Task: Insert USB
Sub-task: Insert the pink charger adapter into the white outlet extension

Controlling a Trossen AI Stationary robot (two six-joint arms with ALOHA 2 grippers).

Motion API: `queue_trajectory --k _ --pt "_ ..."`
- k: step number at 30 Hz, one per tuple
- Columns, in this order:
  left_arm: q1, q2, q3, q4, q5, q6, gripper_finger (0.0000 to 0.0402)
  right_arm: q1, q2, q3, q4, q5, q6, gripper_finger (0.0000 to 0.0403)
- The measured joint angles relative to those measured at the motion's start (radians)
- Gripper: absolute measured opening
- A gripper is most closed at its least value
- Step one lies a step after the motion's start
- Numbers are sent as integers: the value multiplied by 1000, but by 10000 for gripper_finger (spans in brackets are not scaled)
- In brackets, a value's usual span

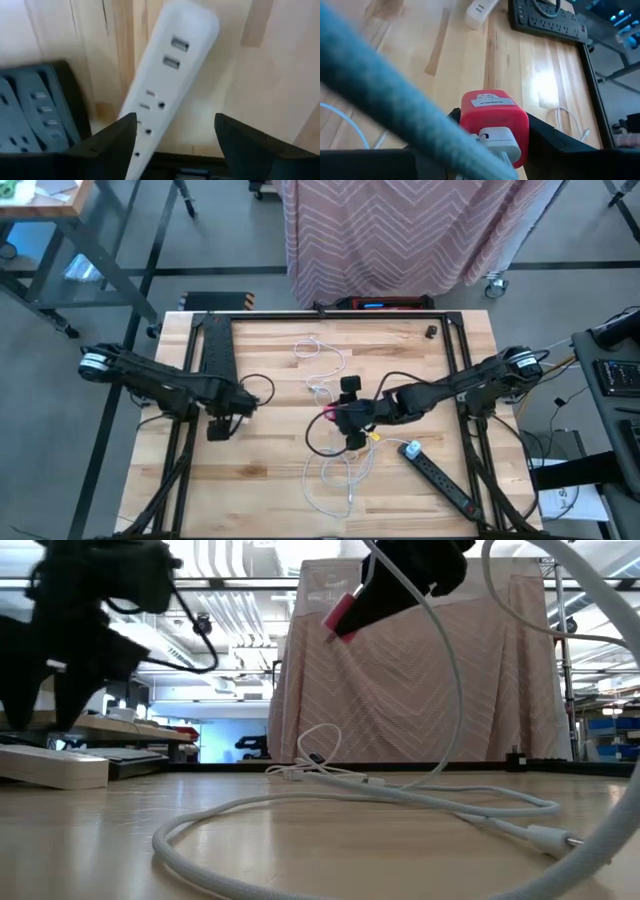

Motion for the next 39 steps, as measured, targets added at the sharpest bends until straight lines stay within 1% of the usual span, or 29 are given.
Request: queue_trajectory --k 3,7,12,15,20,23,27,29,31,34,39 --pt "52 58 41 -34 -1 70 269 2 0 -13 0 0 13 140" --pt "131 158 51 -62 -2 198 295 6 0 -45 -3 -1 50 140" --pt "180 253 36 -69 -15 317 302 21 -1 -99 -5 0 126 140" --pt "183 287 35 -64 -33 355 295 32 -2 -118 -2 0 168 140" --pt "184 343 28 -52 -104 347 296 55 -3 -132 0 0 227 140" --pt "184 368 22 -26 -126 345 295 69 -4 -134 0 0 250 140" --pt "184 390 20 41 -118 348 279 83 -4 -134 0 -1 259 140" --pt "181 389 19 102 -99 347 261 84 -4 -135 0 -1 261 140" --pt "177 380 19 163 -99 345 232 84 -4 -135 0 -1 262 140" --pt "175 371 15 202 -102 357 173 84 -4 -135 0 -1 261 140" --pt "166 368 17 252 -107 358 171 84 -4 -135 12 -2 261 140"
